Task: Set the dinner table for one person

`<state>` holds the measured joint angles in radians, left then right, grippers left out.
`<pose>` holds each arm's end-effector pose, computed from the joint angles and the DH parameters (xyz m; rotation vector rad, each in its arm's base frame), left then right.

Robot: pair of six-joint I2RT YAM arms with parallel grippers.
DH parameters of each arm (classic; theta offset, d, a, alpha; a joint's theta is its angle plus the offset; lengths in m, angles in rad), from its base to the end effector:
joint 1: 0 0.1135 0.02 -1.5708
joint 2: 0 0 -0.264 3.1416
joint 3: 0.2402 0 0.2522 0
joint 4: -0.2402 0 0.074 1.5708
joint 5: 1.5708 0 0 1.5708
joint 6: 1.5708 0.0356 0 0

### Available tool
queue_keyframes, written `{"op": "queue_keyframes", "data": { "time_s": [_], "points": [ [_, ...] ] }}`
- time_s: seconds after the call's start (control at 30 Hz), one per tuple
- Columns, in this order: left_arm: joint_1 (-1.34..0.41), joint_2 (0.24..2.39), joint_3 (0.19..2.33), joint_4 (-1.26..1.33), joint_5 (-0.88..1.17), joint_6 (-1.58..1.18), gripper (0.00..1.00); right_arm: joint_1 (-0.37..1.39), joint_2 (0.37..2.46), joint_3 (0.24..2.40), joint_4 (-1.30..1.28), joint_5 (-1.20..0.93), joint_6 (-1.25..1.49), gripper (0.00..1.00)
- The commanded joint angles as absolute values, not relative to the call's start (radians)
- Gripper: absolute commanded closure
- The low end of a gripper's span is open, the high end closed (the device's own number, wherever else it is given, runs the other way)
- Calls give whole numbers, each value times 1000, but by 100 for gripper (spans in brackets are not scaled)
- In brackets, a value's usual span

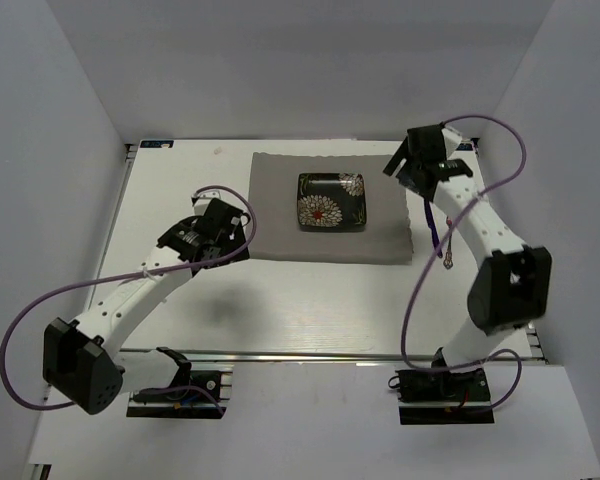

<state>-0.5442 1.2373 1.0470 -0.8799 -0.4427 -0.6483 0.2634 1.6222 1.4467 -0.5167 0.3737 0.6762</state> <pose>0.2102 -0.1094 0.2824 -0.2720 2.4742 0.1060 0.3584 0.0832 0.3251 0.6422 2.1133 0.0972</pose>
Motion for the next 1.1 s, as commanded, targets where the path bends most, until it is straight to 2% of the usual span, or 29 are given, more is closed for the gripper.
{"op": "queue_keyframes", "data": {
  "time_s": [0.0, 0.07, 0.2, 0.4, 0.9, 1.07],
  "points": [
    [-532, 1158, 1040, -867, -472, -594, 2, 204, 1803, 1610, -593, 482, 741, 11],
    [-532, 1140, 1026, -864, -492, -595, 2, 167, 1874, 1739, -612, 491, 747, 11],
    [-546, 1097, 991, -836, -428, -589, 2, 120, 1995, 1831, -514, 503, 692, 11],
    [-537, 1107, 996, -819, -403, -577, 2, 38, 2169, 2035, -523, 477, 675, 11],
    [-537, 1173, 997, -799, -344, -548, 2, -66, 2379, 2155, -273, 284, 632, 11],
    [-537, 1186, 1002, -802, -347, -546, 2, -69, 2462, 2229, -290, 245, 634, 15]
  ]
}}
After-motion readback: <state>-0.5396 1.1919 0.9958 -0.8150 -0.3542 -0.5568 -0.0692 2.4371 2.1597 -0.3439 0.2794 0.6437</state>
